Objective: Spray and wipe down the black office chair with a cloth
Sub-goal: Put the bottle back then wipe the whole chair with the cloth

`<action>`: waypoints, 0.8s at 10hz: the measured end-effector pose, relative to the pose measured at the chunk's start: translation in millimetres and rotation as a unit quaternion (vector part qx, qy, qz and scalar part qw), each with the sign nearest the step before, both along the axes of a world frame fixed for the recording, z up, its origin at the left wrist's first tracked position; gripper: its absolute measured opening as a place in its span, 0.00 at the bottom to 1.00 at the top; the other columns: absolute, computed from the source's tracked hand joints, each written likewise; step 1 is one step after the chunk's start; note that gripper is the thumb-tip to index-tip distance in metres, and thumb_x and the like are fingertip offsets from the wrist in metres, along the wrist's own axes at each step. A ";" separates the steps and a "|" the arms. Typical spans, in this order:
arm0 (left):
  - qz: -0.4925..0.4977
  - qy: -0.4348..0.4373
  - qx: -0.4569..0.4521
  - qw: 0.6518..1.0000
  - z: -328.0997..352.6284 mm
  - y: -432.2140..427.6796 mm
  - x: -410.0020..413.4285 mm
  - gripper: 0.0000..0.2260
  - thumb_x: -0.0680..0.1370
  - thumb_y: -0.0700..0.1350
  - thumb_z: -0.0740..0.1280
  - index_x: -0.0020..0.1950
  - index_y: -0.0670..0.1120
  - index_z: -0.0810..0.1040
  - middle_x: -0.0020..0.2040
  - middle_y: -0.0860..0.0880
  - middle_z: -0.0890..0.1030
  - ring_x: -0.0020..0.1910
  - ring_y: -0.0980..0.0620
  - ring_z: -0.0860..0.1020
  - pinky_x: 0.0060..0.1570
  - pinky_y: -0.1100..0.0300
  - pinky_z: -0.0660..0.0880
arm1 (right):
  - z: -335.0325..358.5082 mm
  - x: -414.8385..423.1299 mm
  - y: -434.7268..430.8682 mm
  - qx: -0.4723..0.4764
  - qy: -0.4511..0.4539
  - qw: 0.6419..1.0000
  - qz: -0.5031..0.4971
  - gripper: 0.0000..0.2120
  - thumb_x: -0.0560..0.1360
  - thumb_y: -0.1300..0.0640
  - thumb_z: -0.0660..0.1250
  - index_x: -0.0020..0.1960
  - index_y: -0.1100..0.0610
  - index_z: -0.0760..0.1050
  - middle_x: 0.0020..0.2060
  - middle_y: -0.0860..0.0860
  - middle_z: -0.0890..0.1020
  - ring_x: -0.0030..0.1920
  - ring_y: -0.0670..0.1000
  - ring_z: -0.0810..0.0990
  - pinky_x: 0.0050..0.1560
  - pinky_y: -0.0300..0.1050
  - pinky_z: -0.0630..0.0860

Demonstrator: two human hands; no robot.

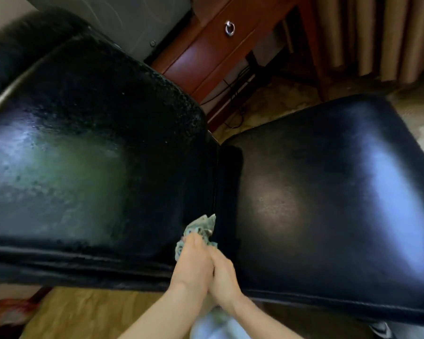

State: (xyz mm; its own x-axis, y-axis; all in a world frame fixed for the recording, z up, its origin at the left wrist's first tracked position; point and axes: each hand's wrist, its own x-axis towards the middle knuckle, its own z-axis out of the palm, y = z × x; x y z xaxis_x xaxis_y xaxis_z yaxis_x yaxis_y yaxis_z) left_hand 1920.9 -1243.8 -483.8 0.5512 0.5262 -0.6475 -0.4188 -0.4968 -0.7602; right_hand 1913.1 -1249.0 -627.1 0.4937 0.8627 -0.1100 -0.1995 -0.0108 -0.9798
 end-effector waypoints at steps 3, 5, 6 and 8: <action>0.038 -0.062 -0.073 0.995 18.9 -3.7 -53.8 0.25 0.82 0.41 0.53 0.76 0.34 0.50 0.76 0.35 0.52 0.74 0.35 0.49 0.71 0.43 0.51 | 25.2 -25.5 -16.8 0.071 0.009 0.995 -0.065 0.23 0.71 0.68 0.62 0.53 0.40 0.76 0.51 0.43 0.79 0.52 0.41 0.78 0.52 0.37 0.75; -0.025 -0.135 -0.019 0.990 18.4 42.7 19.9 0.21 0.80 0.39 0.53 0.72 0.34 0.59 0.68 0.34 0.65 0.67 0.35 0.62 0.66 0.44 0.62 | 34.8 50.2 33.1 0.113 0.039 0.980 -0.160 0.19 0.72 0.72 0.64 0.56 0.53 0.78 0.52 0.46 0.81 0.53 0.42 0.79 0.55 0.38 0.75; -0.057 -0.212 -0.027 0.975 34.8 91.3 83.0 0.19 0.81 0.41 0.53 0.72 0.41 0.64 0.67 0.41 0.68 0.65 0.40 0.65 0.64 0.49 0.63 | 38.7 111.8 79.8 0.120 -0.032 0.974 -0.192 0.25 0.64 0.70 0.60 0.59 0.58 0.77 0.56 0.51 0.80 0.57 0.45 0.77 0.62 0.44 0.73; -0.047 -0.292 -0.044 0.954 52.0 174.1 201.5 0.20 0.80 0.47 0.59 0.72 0.48 0.65 0.68 0.49 0.70 0.68 0.46 0.67 0.60 0.54 0.65 | 47.5 227.7 164.1 0.118 -0.103 0.965 -0.210 0.28 0.58 0.63 0.58 0.57 0.54 0.76 0.54 0.52 0.80 0.56 0.51 0.77 0.59 0.46 0.73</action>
State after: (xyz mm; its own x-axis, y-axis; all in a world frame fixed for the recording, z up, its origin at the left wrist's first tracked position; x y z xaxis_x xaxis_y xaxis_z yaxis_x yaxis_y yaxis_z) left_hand 2122.4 -1069.7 -431.8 0.8737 0.4145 -0.2545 0.0180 -0.5505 -0.8346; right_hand 2140.8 -1084.9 -579.6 0.7953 0.5714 0.2025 0.0613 0.2565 -0.9646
